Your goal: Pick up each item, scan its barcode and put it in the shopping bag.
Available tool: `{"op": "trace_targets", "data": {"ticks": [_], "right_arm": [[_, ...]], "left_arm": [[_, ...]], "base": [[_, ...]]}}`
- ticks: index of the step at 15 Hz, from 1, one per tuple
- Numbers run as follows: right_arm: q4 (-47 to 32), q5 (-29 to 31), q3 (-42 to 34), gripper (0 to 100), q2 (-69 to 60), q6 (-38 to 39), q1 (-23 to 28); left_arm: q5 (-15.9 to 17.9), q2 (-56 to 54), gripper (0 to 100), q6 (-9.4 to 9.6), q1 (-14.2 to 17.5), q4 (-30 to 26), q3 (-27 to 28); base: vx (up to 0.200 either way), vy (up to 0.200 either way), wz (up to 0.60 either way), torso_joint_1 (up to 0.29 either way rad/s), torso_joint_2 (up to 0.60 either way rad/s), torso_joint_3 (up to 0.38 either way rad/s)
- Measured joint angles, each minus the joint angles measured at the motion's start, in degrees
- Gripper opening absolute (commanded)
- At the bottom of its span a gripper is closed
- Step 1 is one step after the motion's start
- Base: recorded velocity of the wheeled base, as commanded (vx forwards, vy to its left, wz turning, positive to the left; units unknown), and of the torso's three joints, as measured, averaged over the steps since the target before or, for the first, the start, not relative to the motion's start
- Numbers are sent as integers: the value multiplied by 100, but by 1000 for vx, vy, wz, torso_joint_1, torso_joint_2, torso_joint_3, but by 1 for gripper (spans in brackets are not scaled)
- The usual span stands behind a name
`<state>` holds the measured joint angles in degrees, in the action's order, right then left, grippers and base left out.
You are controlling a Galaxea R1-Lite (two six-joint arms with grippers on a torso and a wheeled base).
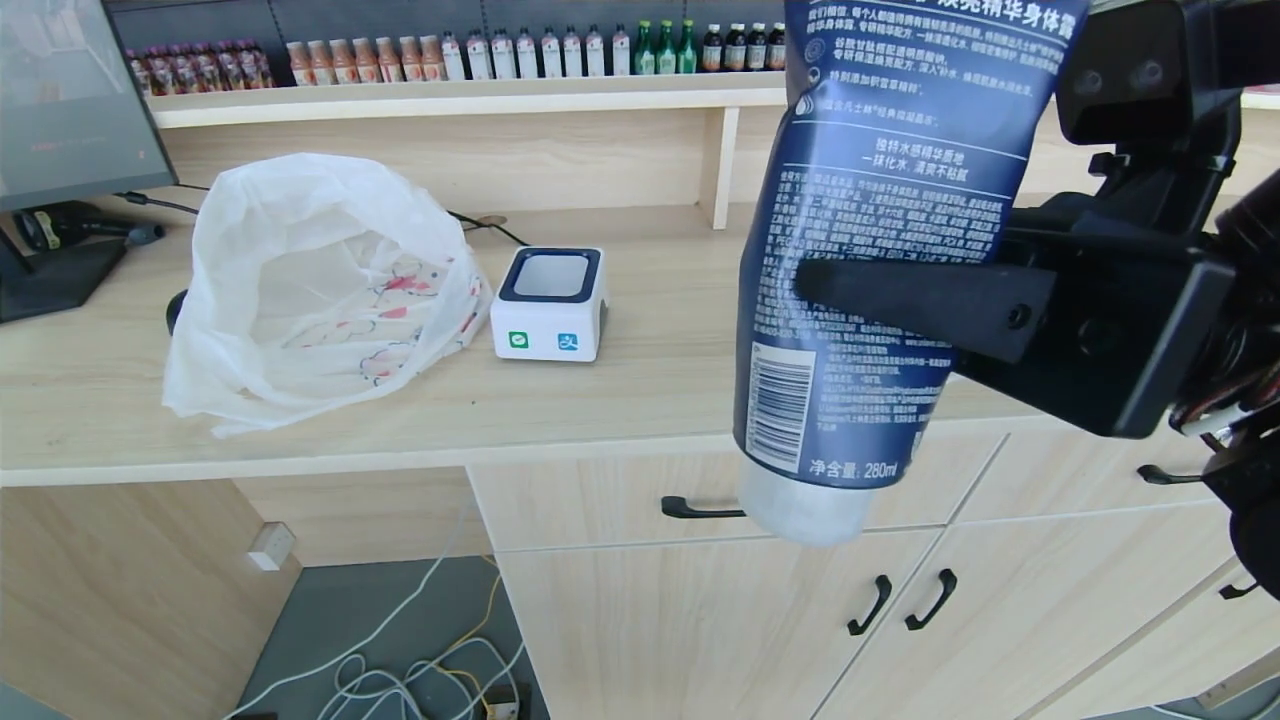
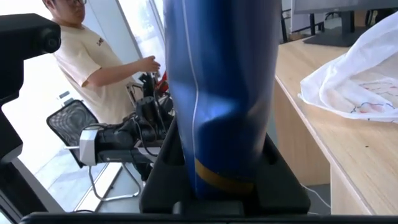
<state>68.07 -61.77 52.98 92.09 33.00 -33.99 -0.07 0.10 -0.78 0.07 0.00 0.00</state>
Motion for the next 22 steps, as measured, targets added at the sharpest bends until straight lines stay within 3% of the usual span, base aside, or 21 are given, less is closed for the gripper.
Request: {"op": "trace_targets", "data": {"ticks": [16, 19, 22], "right_arm": [[24, 20, 24, 0, 39, -16, 0], [57, 99, -91, 0, 35, -389, 45], [52, 886, -505, 0, -6, -914, 146]], "left_arm": [[0, 0, 100, 2, 0, 0, 0], [0, 0, 100, 2, 0, 0, 0], [0, 0, 100, 2, 0, 0, 0]], "base": [[0, 0, 0, 0, 0, 0], [0, 0, 0, 0, 0, 0], [0, 0, 0, 0, 0, 0]]}}
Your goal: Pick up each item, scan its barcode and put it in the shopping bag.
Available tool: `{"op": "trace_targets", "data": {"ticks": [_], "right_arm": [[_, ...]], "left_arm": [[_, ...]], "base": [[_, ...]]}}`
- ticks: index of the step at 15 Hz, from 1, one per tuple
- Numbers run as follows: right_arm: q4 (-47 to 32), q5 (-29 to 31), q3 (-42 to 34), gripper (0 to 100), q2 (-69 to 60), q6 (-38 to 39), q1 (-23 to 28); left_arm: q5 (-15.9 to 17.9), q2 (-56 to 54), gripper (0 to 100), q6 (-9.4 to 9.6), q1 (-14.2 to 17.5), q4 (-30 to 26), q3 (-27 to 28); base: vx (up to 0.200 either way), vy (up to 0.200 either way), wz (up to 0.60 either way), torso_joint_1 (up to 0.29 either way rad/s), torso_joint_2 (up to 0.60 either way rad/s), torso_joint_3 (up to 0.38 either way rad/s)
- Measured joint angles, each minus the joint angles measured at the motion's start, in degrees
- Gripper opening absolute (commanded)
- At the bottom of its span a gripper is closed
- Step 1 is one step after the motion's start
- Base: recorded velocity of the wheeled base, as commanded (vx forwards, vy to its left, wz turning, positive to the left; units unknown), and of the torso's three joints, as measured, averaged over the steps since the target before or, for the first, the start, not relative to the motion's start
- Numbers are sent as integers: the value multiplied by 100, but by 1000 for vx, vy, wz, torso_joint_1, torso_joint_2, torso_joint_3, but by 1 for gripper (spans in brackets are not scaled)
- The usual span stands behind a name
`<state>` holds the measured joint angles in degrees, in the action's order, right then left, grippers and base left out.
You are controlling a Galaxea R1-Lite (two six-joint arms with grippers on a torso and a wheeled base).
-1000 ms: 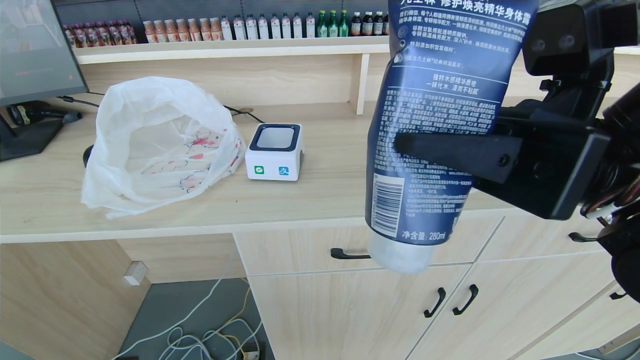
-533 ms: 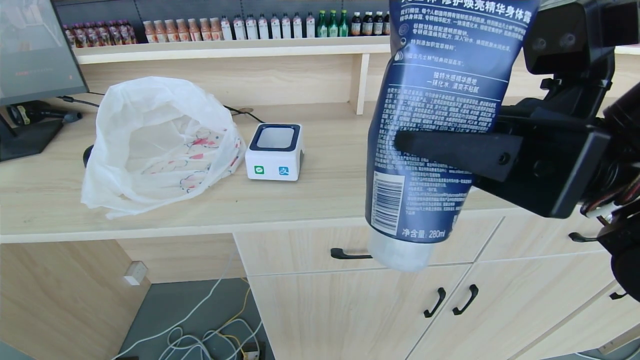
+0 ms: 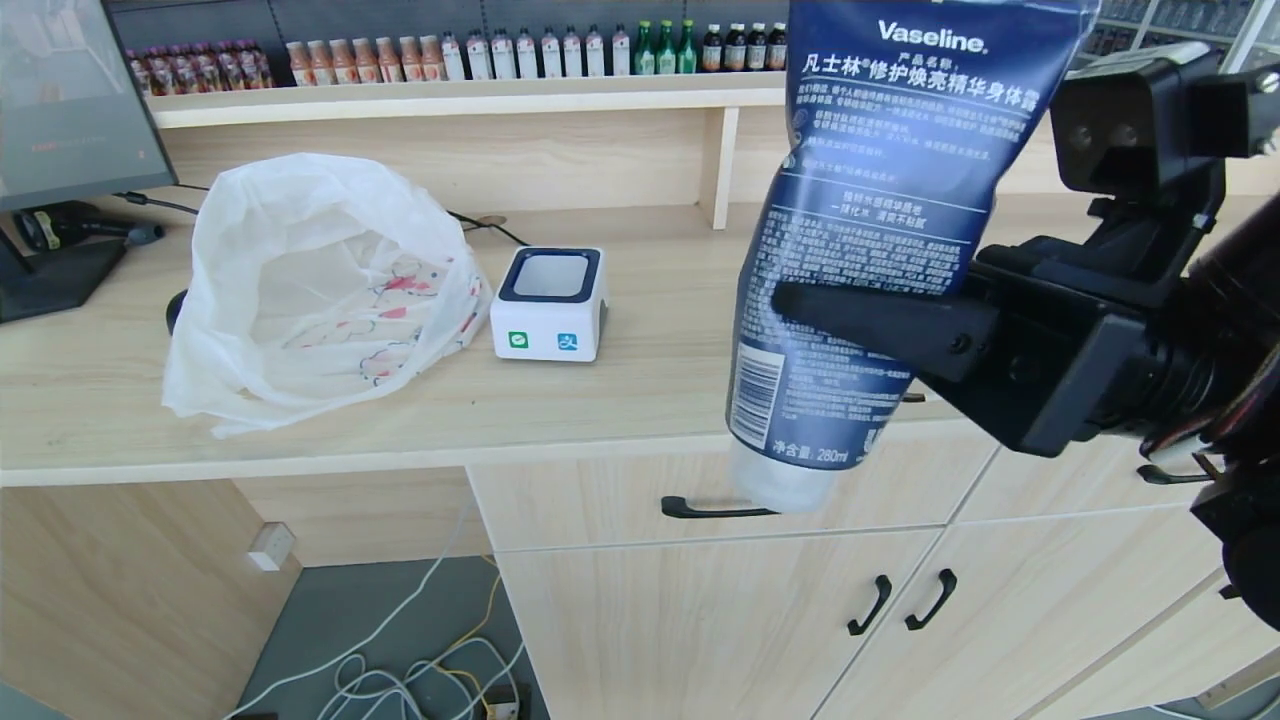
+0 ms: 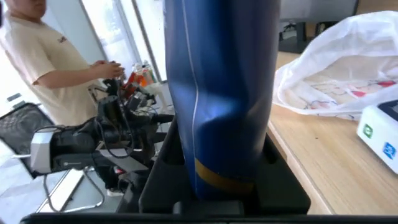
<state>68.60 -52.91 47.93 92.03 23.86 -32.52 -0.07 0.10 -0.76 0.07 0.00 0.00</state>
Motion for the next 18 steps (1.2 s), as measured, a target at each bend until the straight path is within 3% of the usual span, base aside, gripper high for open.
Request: {"op": "trace_targets", "data": {"ticks": [6, 9, 12, 14, 18], "right_arm": [[-6, 2061, -1142, 0, -116, -1675, -135], [49, 3594, -1713, 0, -160, -2099, -121], [119, 5127, -1776, 0, -197, -2489, -115], [128, 5419, -1849, 0, -305, -3039, -107], [315, 6081, -1646, 0, -460, -3349, 369]], "left_arm": [[0, 0, 100, 0, 0, 0, 0], [0, 0, 100, 0, 0, 0, 0], [0, 0, 100, 0, 0, 0, 0], [0, 0, 100, -2, 0, 0, 0], [0, 0, 100, -9, -12, 0, 0]], "base": [[0, 0, 0, 0, 0, 0], [0, 0, 0, 0, 0, 0], [0, 0, 0, 0, 0, 0], [0, 0, 0, 0, 0, 0], [0, 0, 0, 0, 0, 0]]}}
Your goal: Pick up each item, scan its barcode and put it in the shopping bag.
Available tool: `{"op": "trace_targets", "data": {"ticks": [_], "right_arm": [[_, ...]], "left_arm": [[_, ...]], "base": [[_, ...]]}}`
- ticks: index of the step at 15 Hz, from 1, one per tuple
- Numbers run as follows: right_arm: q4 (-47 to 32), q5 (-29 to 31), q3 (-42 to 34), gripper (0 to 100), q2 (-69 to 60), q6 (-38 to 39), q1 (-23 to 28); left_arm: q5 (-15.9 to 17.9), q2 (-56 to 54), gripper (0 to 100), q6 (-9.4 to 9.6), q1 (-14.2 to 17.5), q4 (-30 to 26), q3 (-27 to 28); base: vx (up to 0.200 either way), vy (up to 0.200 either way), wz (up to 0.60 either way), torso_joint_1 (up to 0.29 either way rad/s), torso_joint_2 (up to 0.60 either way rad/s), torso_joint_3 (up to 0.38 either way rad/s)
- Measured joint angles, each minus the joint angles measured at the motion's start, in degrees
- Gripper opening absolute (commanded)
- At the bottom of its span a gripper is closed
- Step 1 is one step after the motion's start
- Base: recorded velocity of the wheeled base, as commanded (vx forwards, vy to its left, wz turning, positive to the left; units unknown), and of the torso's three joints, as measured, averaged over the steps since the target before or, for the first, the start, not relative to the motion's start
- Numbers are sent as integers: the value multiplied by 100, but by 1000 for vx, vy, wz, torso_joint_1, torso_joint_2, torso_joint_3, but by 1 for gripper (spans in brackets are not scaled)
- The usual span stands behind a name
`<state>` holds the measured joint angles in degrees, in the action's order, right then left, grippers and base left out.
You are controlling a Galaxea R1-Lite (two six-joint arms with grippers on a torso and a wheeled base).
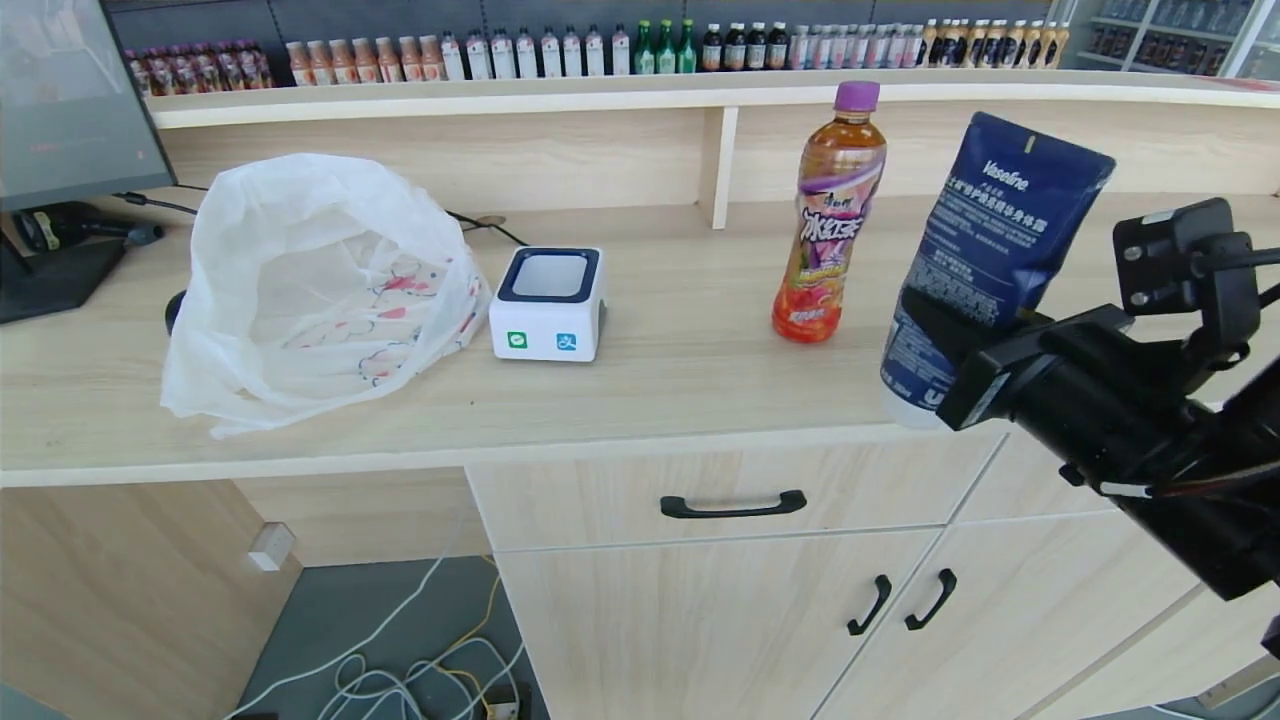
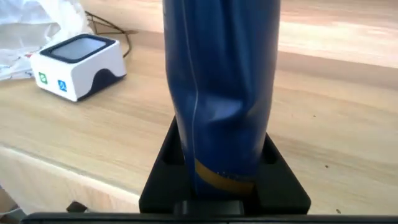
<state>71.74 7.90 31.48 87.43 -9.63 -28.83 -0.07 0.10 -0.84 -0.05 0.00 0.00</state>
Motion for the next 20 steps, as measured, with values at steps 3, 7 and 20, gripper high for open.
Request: {"op": "trace_targets", "data": {"ticks": [3, 7, 20], "right_arm": [[284, 202, 293, 0, -13, 90, 249], [556, 764, 788, 0, 218, 161, 238], [1258, 762, 603, 0, 477, -610, -195]], "left_arm": [[2, 0, 100, -11, 2, 0, 0], [0, 0, 100, 2, 5, 0, 0], [0, 0, 100, -13, 5, 0, 0]], "base": [[0, 0, 0, 0, 0, 0], [0, 0, 0, 0, 0, 0], [0, 154, 0, 2, 0, 2]]}}
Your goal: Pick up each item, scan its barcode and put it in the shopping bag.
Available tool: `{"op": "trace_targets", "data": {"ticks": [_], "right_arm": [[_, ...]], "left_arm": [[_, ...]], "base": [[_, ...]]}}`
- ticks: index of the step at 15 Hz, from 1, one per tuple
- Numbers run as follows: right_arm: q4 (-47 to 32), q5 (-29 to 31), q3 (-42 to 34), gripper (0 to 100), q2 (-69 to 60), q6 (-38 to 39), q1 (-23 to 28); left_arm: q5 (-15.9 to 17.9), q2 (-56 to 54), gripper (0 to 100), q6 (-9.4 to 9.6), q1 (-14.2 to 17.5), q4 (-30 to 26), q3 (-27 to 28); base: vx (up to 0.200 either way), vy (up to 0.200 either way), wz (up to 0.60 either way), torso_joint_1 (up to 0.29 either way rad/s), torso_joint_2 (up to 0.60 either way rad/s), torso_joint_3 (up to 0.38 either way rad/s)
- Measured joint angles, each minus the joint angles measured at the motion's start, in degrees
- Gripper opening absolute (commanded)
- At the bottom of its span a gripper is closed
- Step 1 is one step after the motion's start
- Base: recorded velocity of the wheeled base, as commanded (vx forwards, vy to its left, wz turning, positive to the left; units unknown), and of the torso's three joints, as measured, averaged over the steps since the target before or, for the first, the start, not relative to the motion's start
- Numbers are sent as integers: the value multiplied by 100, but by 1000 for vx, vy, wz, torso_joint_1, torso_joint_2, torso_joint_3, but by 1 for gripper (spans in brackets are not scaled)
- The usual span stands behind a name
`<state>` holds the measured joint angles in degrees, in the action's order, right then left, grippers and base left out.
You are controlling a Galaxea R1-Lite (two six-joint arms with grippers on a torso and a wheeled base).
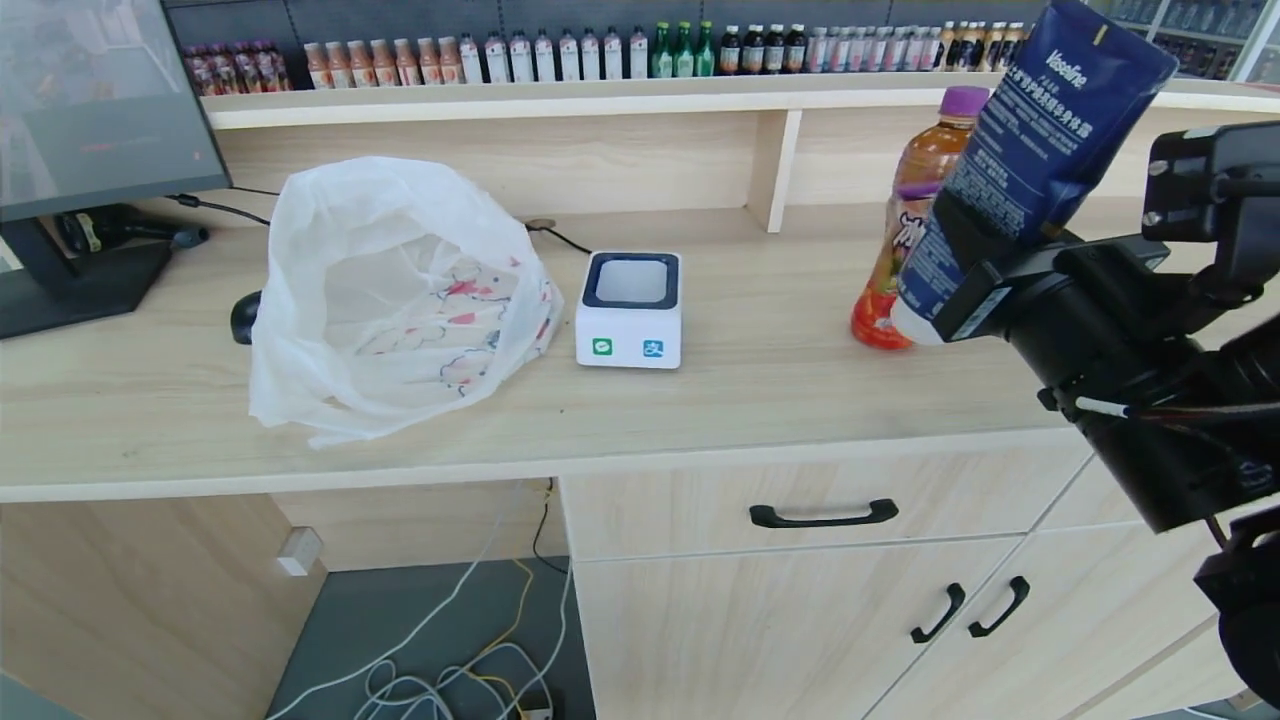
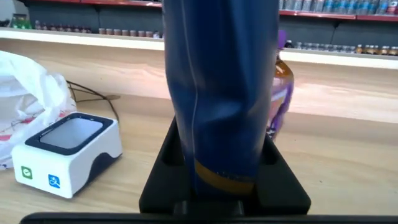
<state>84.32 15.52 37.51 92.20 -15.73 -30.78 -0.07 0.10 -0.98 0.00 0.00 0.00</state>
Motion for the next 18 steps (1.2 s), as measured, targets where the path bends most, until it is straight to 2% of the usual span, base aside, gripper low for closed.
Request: {"op": "trace_targets", "data": {"ticks": [5, 8, 13, 18], "right_arm": [[0, 110, 176, 0, -13, -52, -417], [33, 115, 185, 0, 80, 7, -474], [236, -846, 165, 0, 341, -279, -463], [173, -907, 300, 0, 599, -655, -466]], "left_arm": [[0, 0, 100, -13, 5, 0, 0], [0, 0, 100, -4, 5, -2, 0], [2, 0, 100, 20, 11, 0, 0], [2, 0, 100, 22, 5, 0, 0]], "base": [[0, 200, 0, 4, 1, 2], [0, 200, 0, -2, 2, 1], [0, 0, 0, 0, 0, 0], [0, 0, 0, 0, 0, 0]]}}
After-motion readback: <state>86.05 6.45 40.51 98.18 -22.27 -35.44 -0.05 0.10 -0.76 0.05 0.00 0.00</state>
